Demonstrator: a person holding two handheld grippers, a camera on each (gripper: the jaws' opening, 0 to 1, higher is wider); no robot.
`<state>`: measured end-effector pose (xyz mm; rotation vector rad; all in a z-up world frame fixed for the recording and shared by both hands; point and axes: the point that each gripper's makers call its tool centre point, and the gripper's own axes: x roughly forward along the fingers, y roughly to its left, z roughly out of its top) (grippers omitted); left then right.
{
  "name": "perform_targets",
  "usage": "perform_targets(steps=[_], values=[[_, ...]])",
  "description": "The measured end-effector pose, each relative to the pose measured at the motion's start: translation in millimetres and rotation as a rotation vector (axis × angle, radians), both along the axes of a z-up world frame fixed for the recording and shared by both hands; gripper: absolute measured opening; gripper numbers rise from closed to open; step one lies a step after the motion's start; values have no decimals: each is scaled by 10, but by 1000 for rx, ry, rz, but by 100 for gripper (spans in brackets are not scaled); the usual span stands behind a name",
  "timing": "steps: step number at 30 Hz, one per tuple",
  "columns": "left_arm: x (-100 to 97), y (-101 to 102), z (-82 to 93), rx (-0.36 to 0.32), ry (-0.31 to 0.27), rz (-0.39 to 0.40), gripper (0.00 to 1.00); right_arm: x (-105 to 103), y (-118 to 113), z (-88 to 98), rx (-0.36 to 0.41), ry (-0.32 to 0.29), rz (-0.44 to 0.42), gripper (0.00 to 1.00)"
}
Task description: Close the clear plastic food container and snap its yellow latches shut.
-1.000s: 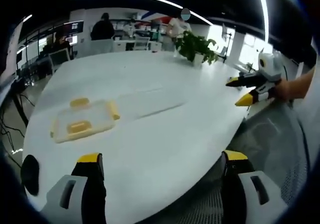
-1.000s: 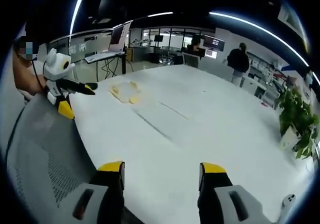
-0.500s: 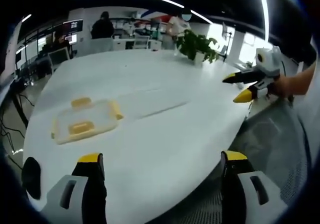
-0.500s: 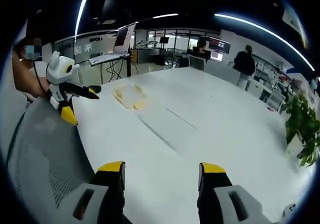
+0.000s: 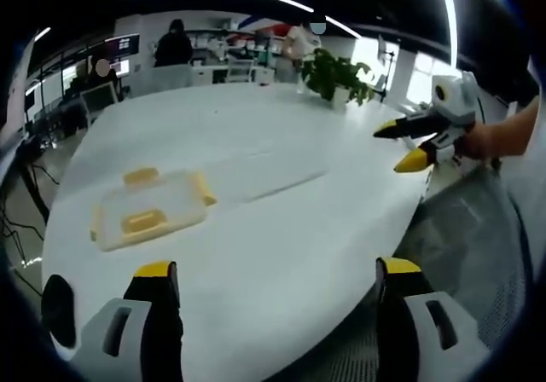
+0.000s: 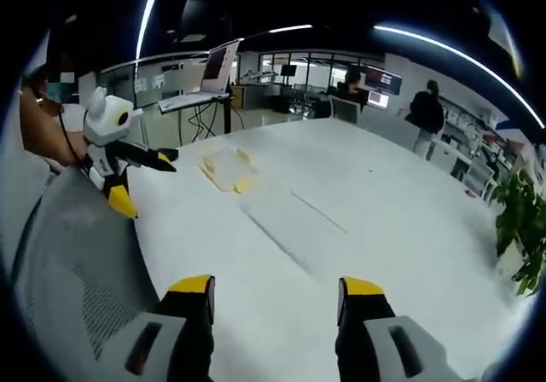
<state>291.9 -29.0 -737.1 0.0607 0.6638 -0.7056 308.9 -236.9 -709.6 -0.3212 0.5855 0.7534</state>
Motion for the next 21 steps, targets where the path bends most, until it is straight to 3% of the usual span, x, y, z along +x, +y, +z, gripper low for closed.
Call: perform_targets(steps=[21], values=[[63,87,-51,33,7,-31,90,199,207,67,28,-9,33,55]])
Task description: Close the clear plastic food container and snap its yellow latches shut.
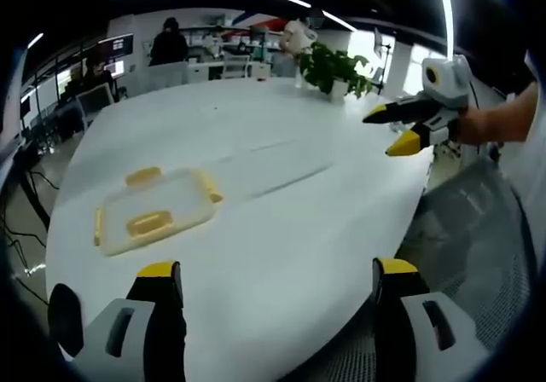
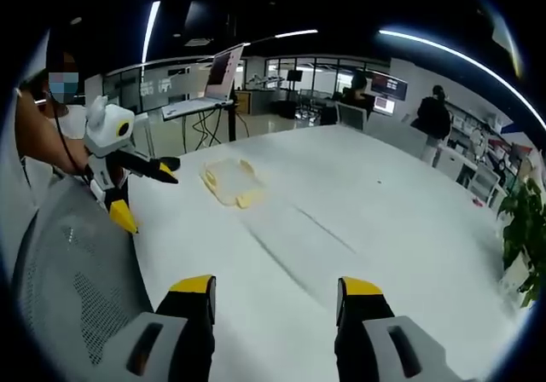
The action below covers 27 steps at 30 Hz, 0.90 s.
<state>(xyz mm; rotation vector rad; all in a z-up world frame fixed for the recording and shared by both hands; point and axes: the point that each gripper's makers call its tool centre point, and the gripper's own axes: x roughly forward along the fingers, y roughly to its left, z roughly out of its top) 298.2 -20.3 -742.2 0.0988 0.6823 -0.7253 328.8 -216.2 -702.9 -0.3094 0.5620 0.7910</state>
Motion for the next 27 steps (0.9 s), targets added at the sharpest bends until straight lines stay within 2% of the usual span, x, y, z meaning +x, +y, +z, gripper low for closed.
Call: perform_targets(steps=[27], values=[[115,220,-72,7,19,17,89,161,206,-16,-10,5,75,53]])
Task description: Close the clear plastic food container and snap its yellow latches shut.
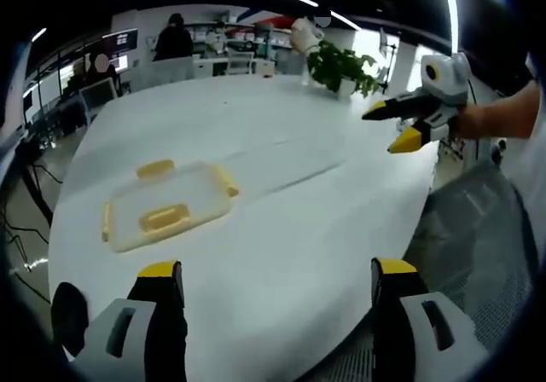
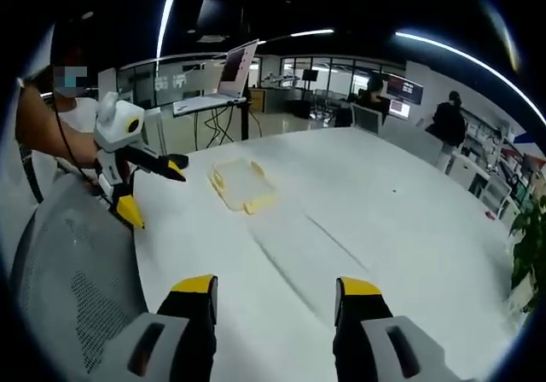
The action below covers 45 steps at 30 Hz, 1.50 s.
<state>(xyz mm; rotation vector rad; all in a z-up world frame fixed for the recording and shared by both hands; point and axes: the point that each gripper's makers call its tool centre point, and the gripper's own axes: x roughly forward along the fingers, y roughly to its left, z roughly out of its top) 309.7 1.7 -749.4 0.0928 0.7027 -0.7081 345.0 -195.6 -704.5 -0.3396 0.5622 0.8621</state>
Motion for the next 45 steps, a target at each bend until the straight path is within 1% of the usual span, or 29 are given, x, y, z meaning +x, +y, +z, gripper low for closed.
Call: perform_targets(steps=[10,13,16,21,26,41,45], values=[[41,109,-2,9,4,9,88,72,93,24,4,-4,29,53],[43,121,-11,0,4,2,89,98,120,26,9,-2,30,53],[36,156,-43,22,7,-10,88,117,155,29,11,0,37,53],[59,215,-56,29,10,-10,88,155,220,40,9,-1,55,52],[94,274,-50,38,10,-14,87,217,282,83,37,14,52,52],[220,504,-25,73,9,-24,86,255,440,49,1,36,142,51],[262,570,-25,92,4,-36,85,257,478,32,-10,41,168,51]])
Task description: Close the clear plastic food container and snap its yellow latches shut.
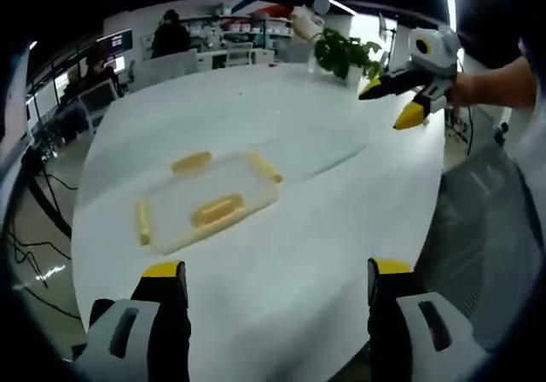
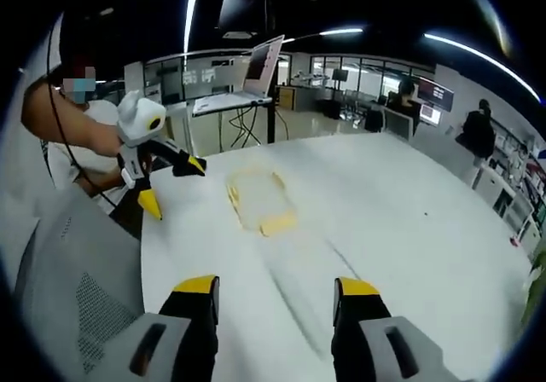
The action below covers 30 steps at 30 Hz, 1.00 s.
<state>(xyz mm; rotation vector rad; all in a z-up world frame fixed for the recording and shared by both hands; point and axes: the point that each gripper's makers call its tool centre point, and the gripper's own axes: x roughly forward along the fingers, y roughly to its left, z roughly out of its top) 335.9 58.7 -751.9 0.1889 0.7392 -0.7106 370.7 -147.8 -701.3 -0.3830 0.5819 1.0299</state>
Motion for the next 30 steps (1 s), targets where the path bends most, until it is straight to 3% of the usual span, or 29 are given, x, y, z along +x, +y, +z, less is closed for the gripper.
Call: perform_targets(steps=[10,30], values=[[-9,14,-48,52,6,-86,85,5,98,-64,-25,23,59,52],[126,182,-42,71,34,-138,83,103,250,-96,-89,43,177,52]])
